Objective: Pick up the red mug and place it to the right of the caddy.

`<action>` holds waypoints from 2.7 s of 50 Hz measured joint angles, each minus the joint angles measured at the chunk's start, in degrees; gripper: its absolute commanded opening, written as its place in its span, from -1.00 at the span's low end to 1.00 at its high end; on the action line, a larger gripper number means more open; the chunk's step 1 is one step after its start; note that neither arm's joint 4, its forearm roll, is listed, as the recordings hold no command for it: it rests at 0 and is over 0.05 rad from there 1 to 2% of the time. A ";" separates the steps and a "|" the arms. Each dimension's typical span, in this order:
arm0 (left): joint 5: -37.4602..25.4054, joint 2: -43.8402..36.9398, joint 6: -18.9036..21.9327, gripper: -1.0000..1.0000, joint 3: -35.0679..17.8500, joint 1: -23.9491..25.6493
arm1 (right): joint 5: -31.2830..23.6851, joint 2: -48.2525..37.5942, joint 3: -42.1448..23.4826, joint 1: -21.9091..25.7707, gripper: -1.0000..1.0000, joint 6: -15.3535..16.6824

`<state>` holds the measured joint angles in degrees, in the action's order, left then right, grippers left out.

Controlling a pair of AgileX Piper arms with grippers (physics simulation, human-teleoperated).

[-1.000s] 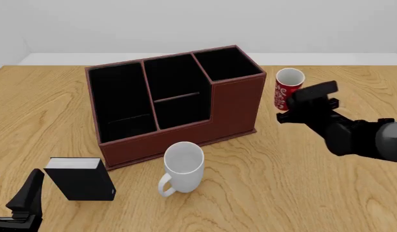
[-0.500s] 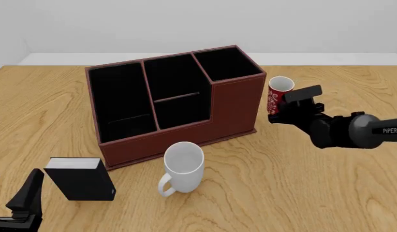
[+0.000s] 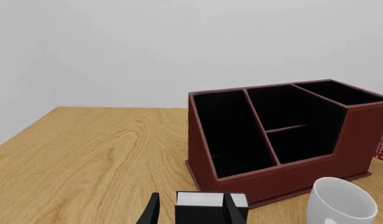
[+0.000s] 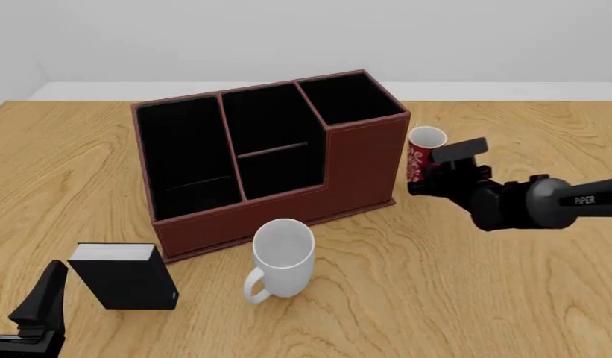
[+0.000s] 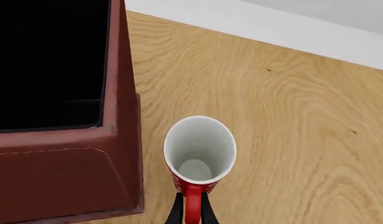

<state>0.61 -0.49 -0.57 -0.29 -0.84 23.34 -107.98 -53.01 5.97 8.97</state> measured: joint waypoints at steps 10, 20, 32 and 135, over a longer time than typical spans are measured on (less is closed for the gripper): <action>-0.03 0.09 -0.07 1.00 0.00 0.01 | 0.05 -0.46 0.19 0.47 -1.00 -0.10; -0.02 0.10 -0.13 1.00 -0.03 0.02 | 0.28 -0.70 0.48 0.57 -1.00 -0.02; -0.01 0.16 -0.18 1.00 -0.01 0.04 | 0.74 -0.82 1.03 0.43 -1.00 0.35; 0.09 0.37 -0.63 1.00 -0.02 -0.03 | 7.03 8.19 14.44 -1.07 1.00 -1.59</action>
<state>0.70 -0.13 -1.20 -0.31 -0.87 30.38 -99.79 -38.57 4.90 7.38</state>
